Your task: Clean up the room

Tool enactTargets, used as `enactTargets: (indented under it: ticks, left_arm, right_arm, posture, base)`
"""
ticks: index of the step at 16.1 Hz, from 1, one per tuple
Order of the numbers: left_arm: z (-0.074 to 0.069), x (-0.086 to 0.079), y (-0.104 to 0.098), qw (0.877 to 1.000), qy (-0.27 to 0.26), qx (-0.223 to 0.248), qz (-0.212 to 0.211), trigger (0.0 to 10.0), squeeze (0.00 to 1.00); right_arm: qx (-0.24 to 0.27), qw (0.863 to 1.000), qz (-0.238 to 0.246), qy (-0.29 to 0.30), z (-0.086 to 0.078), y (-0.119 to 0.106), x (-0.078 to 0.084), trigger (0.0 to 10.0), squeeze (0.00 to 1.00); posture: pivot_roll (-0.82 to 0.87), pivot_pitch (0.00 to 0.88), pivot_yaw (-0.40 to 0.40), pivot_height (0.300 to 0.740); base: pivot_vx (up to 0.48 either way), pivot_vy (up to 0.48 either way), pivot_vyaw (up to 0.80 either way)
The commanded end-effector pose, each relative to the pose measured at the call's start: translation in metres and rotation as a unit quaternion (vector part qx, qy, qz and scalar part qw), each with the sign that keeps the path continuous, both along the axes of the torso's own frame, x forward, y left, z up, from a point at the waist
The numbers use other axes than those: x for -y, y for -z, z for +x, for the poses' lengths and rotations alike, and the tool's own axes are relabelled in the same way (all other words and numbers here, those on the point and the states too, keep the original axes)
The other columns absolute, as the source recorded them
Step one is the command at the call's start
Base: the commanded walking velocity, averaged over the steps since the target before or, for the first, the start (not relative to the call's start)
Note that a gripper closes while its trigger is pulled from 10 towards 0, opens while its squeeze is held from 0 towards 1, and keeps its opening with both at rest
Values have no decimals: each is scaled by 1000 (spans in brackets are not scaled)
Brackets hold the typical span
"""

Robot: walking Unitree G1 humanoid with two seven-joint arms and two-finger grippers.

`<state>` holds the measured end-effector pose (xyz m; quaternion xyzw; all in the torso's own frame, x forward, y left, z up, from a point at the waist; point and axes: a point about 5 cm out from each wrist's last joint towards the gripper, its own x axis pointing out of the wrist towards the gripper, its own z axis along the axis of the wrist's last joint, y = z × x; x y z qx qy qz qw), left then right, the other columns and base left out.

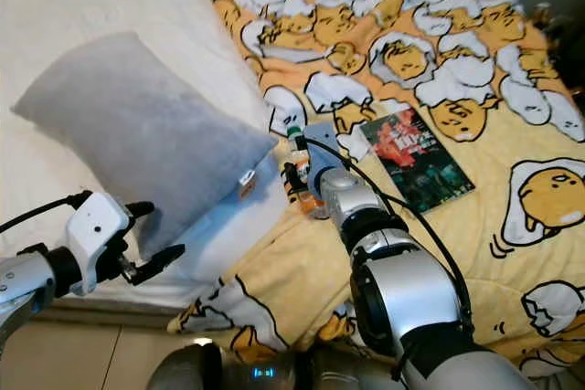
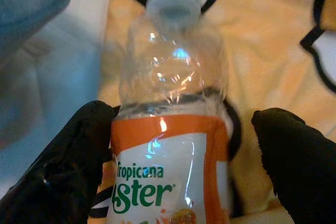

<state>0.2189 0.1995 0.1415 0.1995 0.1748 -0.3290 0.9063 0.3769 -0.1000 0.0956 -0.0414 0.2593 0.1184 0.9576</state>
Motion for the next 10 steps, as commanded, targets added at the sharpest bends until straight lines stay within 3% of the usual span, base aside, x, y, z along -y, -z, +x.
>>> enactTargets:
  ticks: [1, 3, 7, 9, 10]
  left_arm:
    - [-4, 0, -3, 1000, 3, -1, 3, 10000, 302]
    - [-5, 3, -6, 1000, 4, -2, -1, 10000, 306]
    - [-10, 10, -9, 999, 43, -25, -13, 10000, 314]
    - [-12, 12, -11, 997, 62, -36, -16, 10000, 310]
    - [-13, 12, -13, 997, 69, -37, -17, 10000, 314]
  right_arm:
    - [-21, 1000, 19, 5, -4, 6, -2, 10000, 0]
    - [-6, 999, 40, -9, 0, -2, -5, 10000, 0]
    - [-18, 1000, -1, -25, 0, -2, -1, 10000, 0]
    - [-25, 999, 6, -26, 1, -3, 3, 3569, 0]
    - [-28, 999, 9, -31, 1, -3, 4, 1176, 0]
  posture:
    - [259, 266, -54, 740]
    - [257, 267, -61, 740]
    - [248, 243, -70, 740]
    - [242, 215, -76, 740]
    - [239, 205, -77, 740]
  base:
    - [0, 0, 0]
    - [0, 0, 0]
    - [0, 0, 0]
    - [0, 0, 0]
    - [0, 0, 0]
